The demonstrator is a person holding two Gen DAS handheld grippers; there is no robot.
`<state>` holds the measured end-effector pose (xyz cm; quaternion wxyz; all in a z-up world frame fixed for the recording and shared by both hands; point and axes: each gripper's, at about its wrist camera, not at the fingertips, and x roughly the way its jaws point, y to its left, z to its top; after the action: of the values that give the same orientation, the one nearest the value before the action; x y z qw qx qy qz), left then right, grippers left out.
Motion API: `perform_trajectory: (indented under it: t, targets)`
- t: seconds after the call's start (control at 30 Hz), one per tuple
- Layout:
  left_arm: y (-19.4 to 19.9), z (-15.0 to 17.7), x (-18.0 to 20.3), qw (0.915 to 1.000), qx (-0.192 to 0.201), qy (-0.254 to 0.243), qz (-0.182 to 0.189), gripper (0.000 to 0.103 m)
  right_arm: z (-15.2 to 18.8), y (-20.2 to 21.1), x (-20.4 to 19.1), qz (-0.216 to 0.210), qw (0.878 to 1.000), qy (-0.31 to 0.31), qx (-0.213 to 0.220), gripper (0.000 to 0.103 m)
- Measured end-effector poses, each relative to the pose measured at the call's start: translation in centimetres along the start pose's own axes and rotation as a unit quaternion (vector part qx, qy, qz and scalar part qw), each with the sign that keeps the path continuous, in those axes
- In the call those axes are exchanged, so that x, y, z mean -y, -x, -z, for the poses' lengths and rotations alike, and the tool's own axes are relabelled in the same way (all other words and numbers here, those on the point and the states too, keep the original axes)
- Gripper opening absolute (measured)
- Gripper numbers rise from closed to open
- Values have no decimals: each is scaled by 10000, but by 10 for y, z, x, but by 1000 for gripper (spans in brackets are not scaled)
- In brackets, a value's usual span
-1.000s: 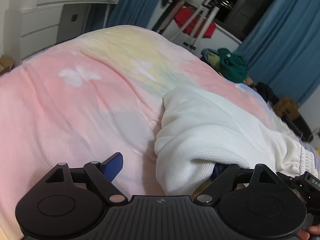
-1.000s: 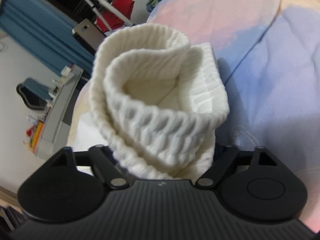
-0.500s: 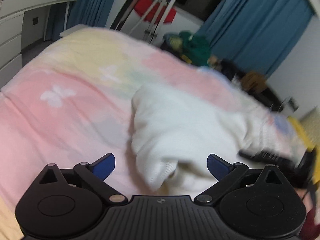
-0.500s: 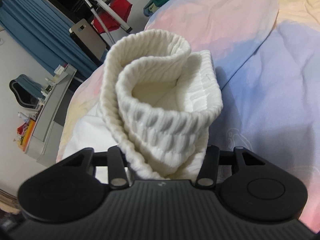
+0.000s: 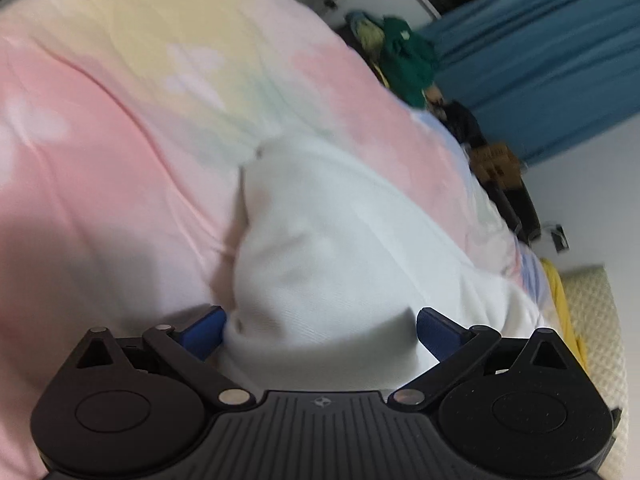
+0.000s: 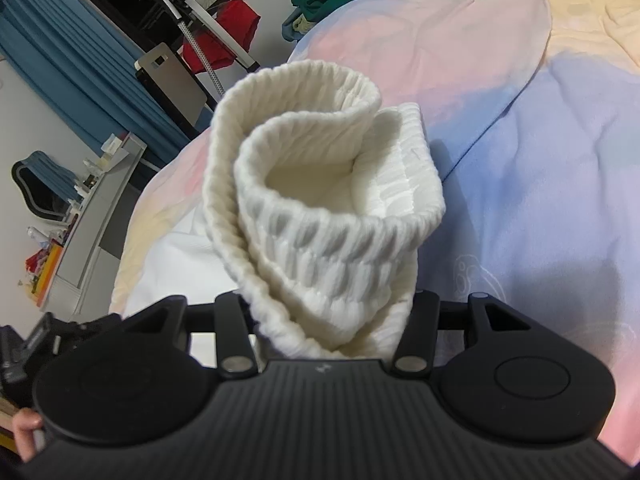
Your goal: Fold clothes
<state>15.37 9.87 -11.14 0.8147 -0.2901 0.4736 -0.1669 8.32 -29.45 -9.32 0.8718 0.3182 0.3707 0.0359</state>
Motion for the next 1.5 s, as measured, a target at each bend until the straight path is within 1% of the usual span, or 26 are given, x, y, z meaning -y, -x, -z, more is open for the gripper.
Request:
perform_trajectory:
  t: [0.07, 0.17, 0.43, 0.5, 0.57, 0.7, 0.83, 0.87, 0.93, 1.03, 1.1, 1.2, 1.37, 1.5]
  targets:
    - [-9, -1, -1, 9999, -117, -60, 50, 102, 0, -2, 1, 10, 10000, -14, 5, 52]
    - [-13, -2, -4, 9997, -184, -50, 136, 102, -1, -4, 4, -2, 10000, -97, -4, 53]
    - [-17, 6, 0, 9992, -259, -300, -18, 101, 0, -5, 0, 70, 10000, 3, 46, 53]
    - [-16, 8, 0, 9994, -235, -259, -53, 97, 0, -3, -3, 98, 9999, 52, 77, 52]
    - [-14, 11, 4, 9995, -161, -243, -78, 92, 1, 1, -7, 117, 9998, 102, 138, 51]
    - [-8, 16, 9, 9991, -17, -354, -241, 82, 3, 14, -16, 58, 9991, 233, 351, 46]
    - [3, 21, 17, 9978, 176, -525, -356, 69, 3, 24, -26, -1, 9973, 483, 545, 43]
    - [8, 23, 19, 9975, 247, -562, -341, 65, 3, 26, -28, -29, 9969, 522, 584, 43]
    - [19, 27, 22, 9972, 370, -576, -285, 61, 2, 30, -31, -106, 9962, 571, 649, 41]
    - [32, 35, 32, 9966, 508, -611, -223, 57, 1, 42, -32, -262, 9950, 610, 749, 40]
    - [39, 37, 39, 9967, 533, -589, -155, 56, -4, 51, -33, -389, 9942, 564, 827, 39]
    - [47, 37, 59, 9966, 558, -609, -49, 54, -13, 65, -32, -471, 9928, 496, 978, 38]
    - [46, 30, 109, 9947, 665, -775, 114, 53, -41, 92, -18, -614, 9905, 249, 1203, 37]
    - [12, 10, 178, 9907, 718, -1127, 263, 54, -79, 115, 4, -585, 9857, 144, 1574, 37]
